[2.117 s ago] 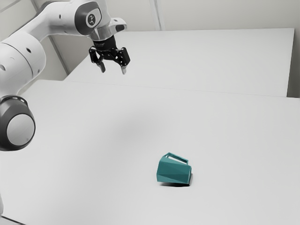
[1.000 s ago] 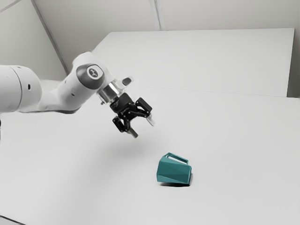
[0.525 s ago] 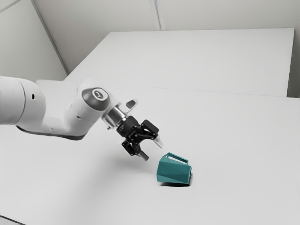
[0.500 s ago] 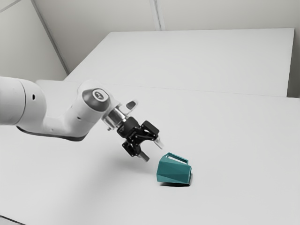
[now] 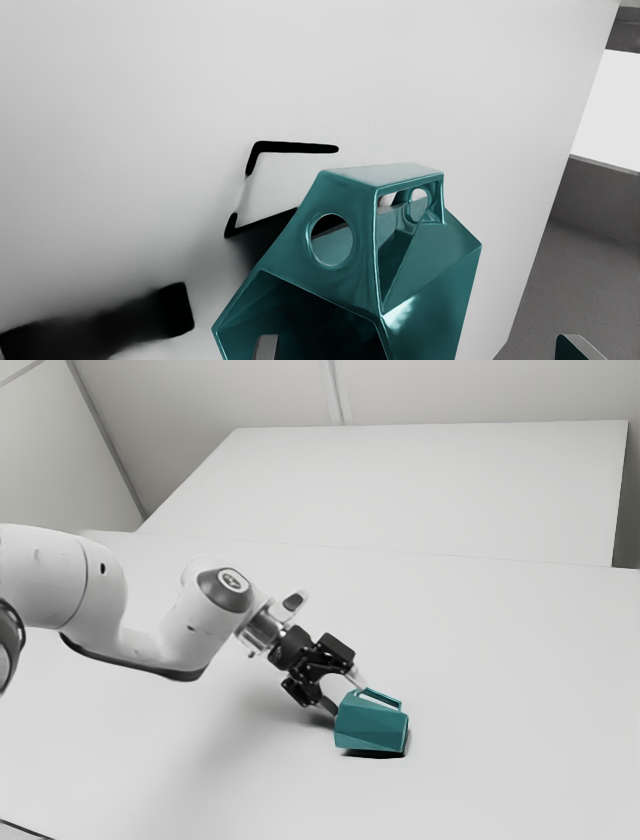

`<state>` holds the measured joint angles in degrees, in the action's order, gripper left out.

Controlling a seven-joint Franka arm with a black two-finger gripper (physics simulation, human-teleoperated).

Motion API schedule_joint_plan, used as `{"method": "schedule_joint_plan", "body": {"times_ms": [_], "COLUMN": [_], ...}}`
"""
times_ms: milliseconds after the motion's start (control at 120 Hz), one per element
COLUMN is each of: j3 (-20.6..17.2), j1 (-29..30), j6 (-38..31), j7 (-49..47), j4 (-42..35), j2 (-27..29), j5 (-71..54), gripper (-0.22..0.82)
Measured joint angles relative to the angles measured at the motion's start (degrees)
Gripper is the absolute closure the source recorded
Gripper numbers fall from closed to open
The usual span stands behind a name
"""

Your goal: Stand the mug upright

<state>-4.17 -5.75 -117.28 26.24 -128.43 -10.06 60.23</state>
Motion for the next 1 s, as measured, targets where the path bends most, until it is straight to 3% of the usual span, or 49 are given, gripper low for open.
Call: {"method": "schedule_joint_plan", "body": {"times_ms": [858,1000], "j3": [-0.7,-0.7], "j1": [-1.0,-1.0], "j6": [-1.4,-1.3], "j7": [11.2,12.3], "j4": [-1.7,-2.0], "j2": [-2.8,-2.7], "j5": [11.4,11.9], "gripper": [0.0,0.05]}}
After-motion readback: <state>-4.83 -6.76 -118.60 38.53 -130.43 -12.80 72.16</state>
